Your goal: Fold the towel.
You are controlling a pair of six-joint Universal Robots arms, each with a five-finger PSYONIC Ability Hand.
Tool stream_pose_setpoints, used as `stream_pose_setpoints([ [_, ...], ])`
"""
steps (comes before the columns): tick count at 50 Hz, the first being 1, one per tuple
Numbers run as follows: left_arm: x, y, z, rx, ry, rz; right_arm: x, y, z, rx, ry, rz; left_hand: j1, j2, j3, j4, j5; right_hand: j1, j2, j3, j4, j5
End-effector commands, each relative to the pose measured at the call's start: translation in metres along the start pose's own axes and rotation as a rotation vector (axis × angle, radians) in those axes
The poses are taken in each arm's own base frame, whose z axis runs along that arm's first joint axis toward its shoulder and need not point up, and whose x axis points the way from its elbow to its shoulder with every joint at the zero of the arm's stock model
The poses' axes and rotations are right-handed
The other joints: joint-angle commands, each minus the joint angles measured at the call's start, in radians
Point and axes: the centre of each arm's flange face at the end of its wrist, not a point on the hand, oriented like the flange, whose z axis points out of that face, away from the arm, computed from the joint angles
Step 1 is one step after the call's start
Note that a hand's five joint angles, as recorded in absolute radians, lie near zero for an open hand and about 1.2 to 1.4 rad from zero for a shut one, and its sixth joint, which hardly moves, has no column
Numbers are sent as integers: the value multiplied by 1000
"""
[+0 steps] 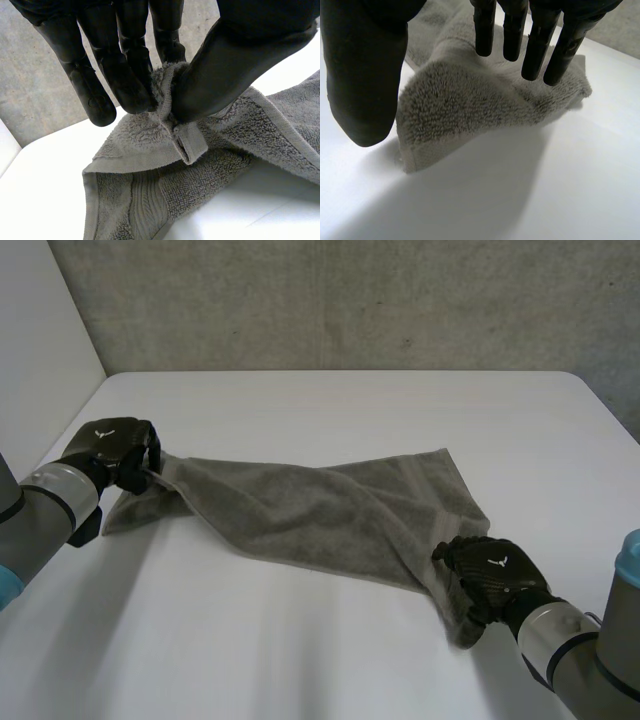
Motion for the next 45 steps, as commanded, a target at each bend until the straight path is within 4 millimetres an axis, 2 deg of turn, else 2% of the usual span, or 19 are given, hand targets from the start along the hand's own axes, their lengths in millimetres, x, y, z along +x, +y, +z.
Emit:
stream_pose_setpoints([
  [1,-1,0,0,0,-1,-2,2,4,16,40,27,-10,123,99,47,39,84,135,96,113,124,165],
  [10,-2,0,0,0,-4,-2,14,-14,28,128,85,-18,123,99,47,39,84,526,487,504,515,556],
  [14,-2,0,0,0,-6,-3,17,-19,29,140,95,-20,123,99,47,39,84,523,485,501,513,553],
  [17,-3,0,1,0,-7,-3,18,-23,30,148,99,-21,123,99,47,39,84,424,386,402,414,454],
  [27,-4,2,0,-4,-11,-5,17,-22,30,147,103,-30,123,99,47,39,84,273,235,251,263,304],
  [30,-4,2,0,-5,-11,-5,17,-22,30,152,102,-33,123,99,47,39,84,379,341,357,369,410],
  [31,-4,2,0,-5,-13,-5,17,-23,31,155,92,-35,123,99,47,39,84,527,489,505,517,558],
  [32,-4,2,0,-5,-13,-5,17,-23,31,156,92,-35,123,99,47,39,84,529,491,507,519,559],
  [34,-5,2,0,-5,-13,-6,15,-24,30,158,68,-44,126,102,50,42,87,979,941,957,969,1009],
  [38,-5,0,-2,-4,-16,-4,13,-32,27,179,34,-69,128,104,53,45,90,1071,1033,1049,1061,1101],
  [39,-5,-3,-3,2,-15,-3,12,-42,20,202,24,-87,128,104,53,45,90,1071,1033,1049,1061,1101],
  [40,-5,-3,-3,2,-15,-3,12,-42,20,202,24,-88,128,104,53,45,90,1071,1033,1049,1061,1101],
  [42,-5,-18,-11,42,-18,7,13,-78,-5,282,12,-119,128,104,53,45,90,1071,1033,1049,1061,1101],
  [43,-5,-18,-11,42,-18,7,13,-78,-5,283,11,-119,128,104,53,45,90,1071,1033,1049,1061,1101],
  [45,-4,-42,-29,102,-8,13,21,-123,-33,382,21,-143,128,104,53,45,90,1071,1033,1049,1061,1101],
])
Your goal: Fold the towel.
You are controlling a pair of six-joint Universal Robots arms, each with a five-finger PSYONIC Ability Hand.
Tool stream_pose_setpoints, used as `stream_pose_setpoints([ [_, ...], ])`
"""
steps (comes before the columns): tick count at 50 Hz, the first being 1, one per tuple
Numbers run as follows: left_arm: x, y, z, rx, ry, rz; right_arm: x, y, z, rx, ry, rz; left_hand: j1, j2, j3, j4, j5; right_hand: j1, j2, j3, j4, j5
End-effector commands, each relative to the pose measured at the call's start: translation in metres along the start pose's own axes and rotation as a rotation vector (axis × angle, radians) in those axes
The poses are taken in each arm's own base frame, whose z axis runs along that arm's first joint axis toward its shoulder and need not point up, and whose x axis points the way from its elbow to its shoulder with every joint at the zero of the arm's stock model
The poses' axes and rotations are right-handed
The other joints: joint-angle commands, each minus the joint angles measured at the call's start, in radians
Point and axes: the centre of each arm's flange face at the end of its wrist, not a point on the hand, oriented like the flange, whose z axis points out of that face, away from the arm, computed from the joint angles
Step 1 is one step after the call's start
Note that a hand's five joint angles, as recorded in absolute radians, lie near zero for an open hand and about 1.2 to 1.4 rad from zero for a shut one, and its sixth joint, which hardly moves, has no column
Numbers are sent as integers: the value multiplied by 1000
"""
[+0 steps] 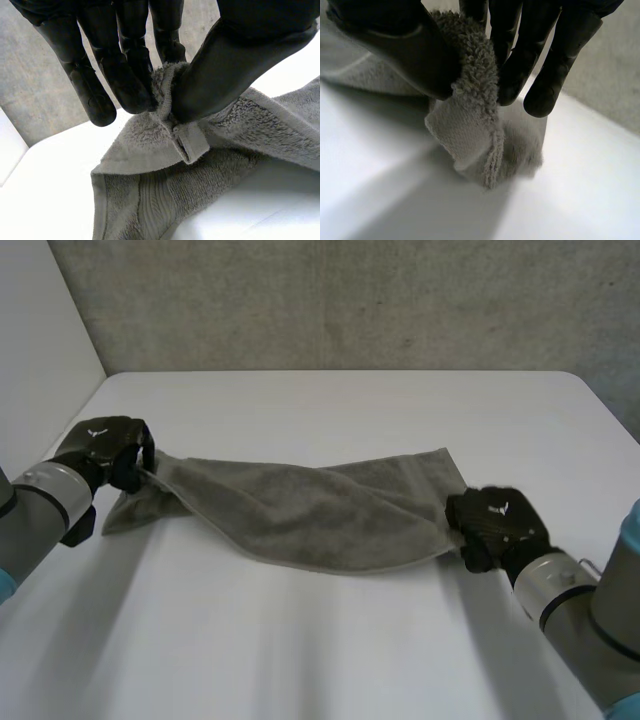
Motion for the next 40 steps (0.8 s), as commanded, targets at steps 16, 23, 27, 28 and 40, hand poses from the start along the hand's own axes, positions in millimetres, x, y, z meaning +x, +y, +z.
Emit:
stream_pose_setpoints([
  [16,7,-137,-94,330,85,-21,78,-190,-48,172,-74,-153,128,104,53,45,89,72,89,81,65,59],
  [23,1,-116,-62,229,84,-47,73,-159,-5,40,-66,-230,128,104,53,45,89,72,89,81,65,59],
  [27,-6,-88,-20,123,82,-68,68,-130,27,-55,-61,-325,128,104,53,45,89,72,89,81,65,59],
  [28,-6,-88,-19,123,82,-68,68,-130,27,-55,-61,-325,128,104,53,45,89,72,89,81,65,59],
  [40,-2,-165,54,422,3,66,66,-193,83,365,242,-490,128,104,53,45,89,72,89,81,65,59],
])
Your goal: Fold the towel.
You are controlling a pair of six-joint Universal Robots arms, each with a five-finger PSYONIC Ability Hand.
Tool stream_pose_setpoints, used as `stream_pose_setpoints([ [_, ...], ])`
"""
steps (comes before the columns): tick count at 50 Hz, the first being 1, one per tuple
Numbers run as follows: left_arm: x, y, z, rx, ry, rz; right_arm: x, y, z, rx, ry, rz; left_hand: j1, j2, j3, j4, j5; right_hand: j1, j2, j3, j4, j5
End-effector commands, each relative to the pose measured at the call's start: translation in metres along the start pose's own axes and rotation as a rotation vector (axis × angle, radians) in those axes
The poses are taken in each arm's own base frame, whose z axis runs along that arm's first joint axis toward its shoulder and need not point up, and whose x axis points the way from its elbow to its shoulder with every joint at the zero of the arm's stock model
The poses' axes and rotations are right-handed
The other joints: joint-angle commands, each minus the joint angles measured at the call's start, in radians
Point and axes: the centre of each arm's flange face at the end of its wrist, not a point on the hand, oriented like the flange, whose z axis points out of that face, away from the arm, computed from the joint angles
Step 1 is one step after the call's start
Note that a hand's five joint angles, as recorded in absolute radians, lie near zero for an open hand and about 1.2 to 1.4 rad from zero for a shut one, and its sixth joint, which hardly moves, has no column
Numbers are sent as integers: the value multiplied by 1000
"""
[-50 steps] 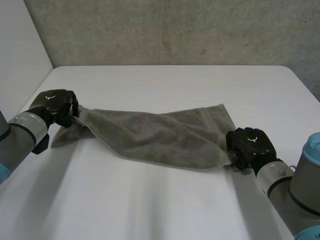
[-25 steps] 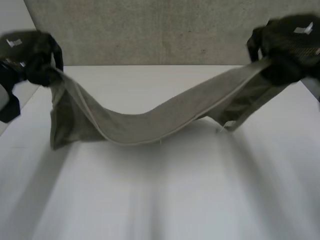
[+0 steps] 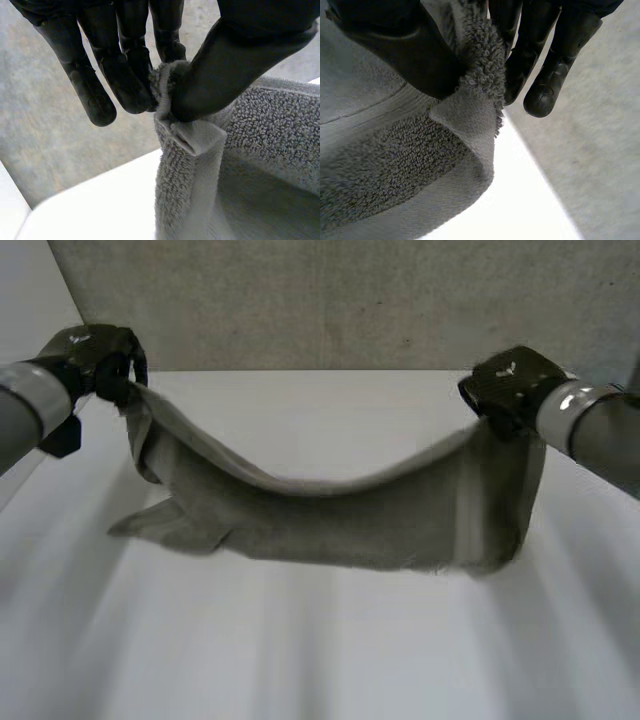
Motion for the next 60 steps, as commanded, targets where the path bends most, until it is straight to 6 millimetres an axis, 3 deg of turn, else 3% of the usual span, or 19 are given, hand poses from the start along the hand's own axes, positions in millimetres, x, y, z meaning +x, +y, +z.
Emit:
stream_pose_setpoints([
  [1,12,-75,32,285,-35,91,39,-60,18,275,314,-70,128,104,53,45,84,72,89,81,65,59],
  [3,16,-135,21,492,-59,117,73,-106,0,452,488,-72,128,104,53,45,84,72,89,81,65,59],
  [4,16,-135,21,493,-59,117,73,-106,0,453,488,-72,128,104,53,45,84,72,89,81,65,59],
  [6,19,-175,6,652,-66,117,94,-135,-23,592,575,-32,128,104,53,45,84,72,89,81,65,59],
  [10,20,-186,-1,703,-56,80,98,-134,-26,611,569,11,128,104,53,45,84,72,89,81,65,59],
  [12,22,-180,1,687,-44,54,93,-124,-21,584,542,21,128,104,53,45,84,72,89,81,65,59],
  [14,22,-147,12,580,-25,12,76,-92,-6,492,464,27,128,104,53,45,84,72,89,81,65,59],
  [17,18,-124,19,514,-31,4,67,-75,0,442,427,35,128,104,53,45,84,72,89,81,65,59],
  [19,17,-76,29,395,-32,-15,44,-43,11,350,345,54,128,104,53,45,84,72,89,81,65,59],
  [20,17,-76,29,394,-32,-15,44,-42,11,350,345,54,128,104,53,45,84,72,89,81,65,59],
  [25,28,21,29,179,12,-32,-10,23,19,152,181,100,128,104,53,45,84,72,89,81,65,59],
  [30,37,67,15,72,69,5,-26,59,12,41,124,131,128,104,53,45,84,72,89,81,65,59],
  [36,33,70,-6,41,80,67,-5,61,-13,7,145,155,128,104,53,45,84,72,89,81,65,59],
  [39,25,50,-23,84,65,94,10,52,-25,18,171,160,128,104,53,45,84,72,89,81,65,59],
  [41,15,16,-46,168,53,120,40,33,-56,44,215,160,128,104,53,45,84,72,89,81,65,59],
  [47,8,-5,-66,238,79,152,55,23,-71,71,187,160,128,104,53,45,84,72,89,81,65,59],
  [52,11,8,-61,203,127,139,49,36,-55,25,117,183,128,104,53,45,84,72,89,81,65,59],
  [54,10,45,-40,102,146,101,47,43,-45,7,105,188,128,104,53,45,84,72,89,81,65,59],
  [60,21,83,0,25,166,134,27,67,-3,-51,43,154,128,104,53,45,84,72,89,81,65,59],
])
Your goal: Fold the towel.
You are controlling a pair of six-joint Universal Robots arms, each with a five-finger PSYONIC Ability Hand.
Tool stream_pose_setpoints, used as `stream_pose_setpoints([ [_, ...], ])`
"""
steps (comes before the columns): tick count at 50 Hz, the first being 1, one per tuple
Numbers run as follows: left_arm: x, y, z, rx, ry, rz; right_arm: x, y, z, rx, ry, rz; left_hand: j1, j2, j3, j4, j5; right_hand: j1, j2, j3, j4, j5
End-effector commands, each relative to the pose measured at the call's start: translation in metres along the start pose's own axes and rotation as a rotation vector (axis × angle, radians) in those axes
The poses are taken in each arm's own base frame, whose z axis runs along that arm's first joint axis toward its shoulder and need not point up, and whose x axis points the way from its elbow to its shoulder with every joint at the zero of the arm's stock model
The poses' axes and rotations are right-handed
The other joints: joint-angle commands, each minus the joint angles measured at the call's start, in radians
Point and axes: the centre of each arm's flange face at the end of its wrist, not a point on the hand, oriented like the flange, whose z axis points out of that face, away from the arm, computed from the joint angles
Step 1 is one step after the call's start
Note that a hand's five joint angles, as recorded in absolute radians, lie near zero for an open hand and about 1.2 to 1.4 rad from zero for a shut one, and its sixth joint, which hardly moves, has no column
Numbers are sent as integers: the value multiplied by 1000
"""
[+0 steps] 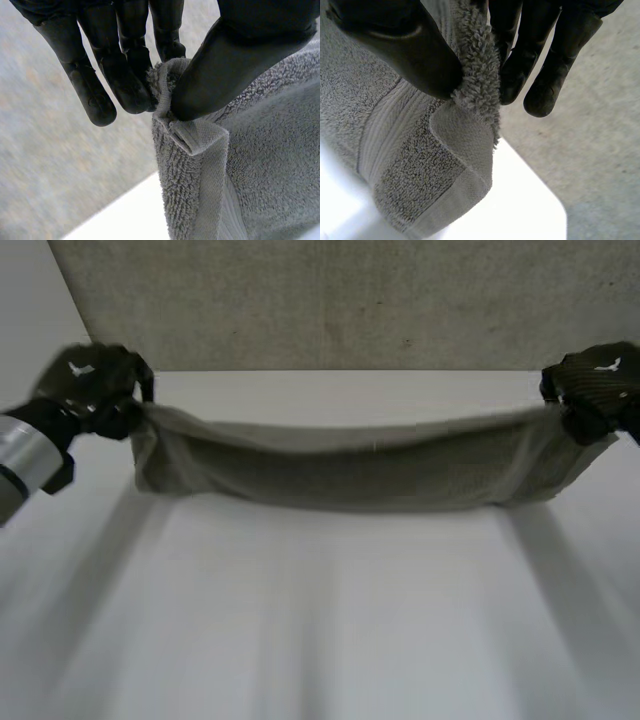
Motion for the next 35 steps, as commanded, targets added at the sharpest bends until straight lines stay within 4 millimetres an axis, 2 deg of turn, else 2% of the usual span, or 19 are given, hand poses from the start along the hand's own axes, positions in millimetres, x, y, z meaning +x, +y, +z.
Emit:
stream_pose_setpoints([
  [1,11,57,40,-114,28,5,-30,35,53,-76,-74,-53,128,104,52,41,81,72,89,72,65,57],
  [2,9,63,48,-120,11,28,-30,35,53,-76,-74,-53,128,104,52,41,81,72,89,72,65,57],
  [3,9,63,48,-120,11,28,-37,36,60,-76,-82,-73,128,104,52,41,81,72,89,72,65,57],
  [4,3,67,57,-121,-18,47,-41,40,67,-82,-83,-88,128,104,52,41,81,72,89,72,65,57],
  [8,-9,69,77,-103,-75,75,-41,50,81,-90,-59,-102,128,104,52,41,81,72,89,72,65,57],
  [9,-9,69,77,-103,-75,75,-41,51,85,-84,-50,-107,128,104,52,41,81,72,89,72,65,57],
  [13,-13,63,84,-90,-86,78,-40,48,87,-66,-35,-104,128,104,52,41,81,72,89,72,65,57],
  [17,-14,60,84,-87,-83,79,-37,33,79,-24,-17,-98,128,104,52,41,81,72,89,72,65,57],
  [22,-15,55,88,-64,-80,91,-30,25,79,16,20,-81,128,104,52,41,81,72,89,72,65,57],
  [24,-15,57,93,-58,-79,93,-31,28,82,16,21,-80,128,104,52,41,81,72,89,72,65,57],
  [26,-15,57,93,-58,-79,93,-37,40,88,-10,3,-75,128,104,52,41,81,72,89,72,65,57],
  [28,-9,73,99,-84,-62,84,-40,46,91,-21,-7,-73,128,104,52,41,81,72,89,72,65,57],
  [35,-3,90,104,-109,-55,74,-53,67,107,-23,-19,-73,128,104,52,41,81,72,89,72,65,57],
])
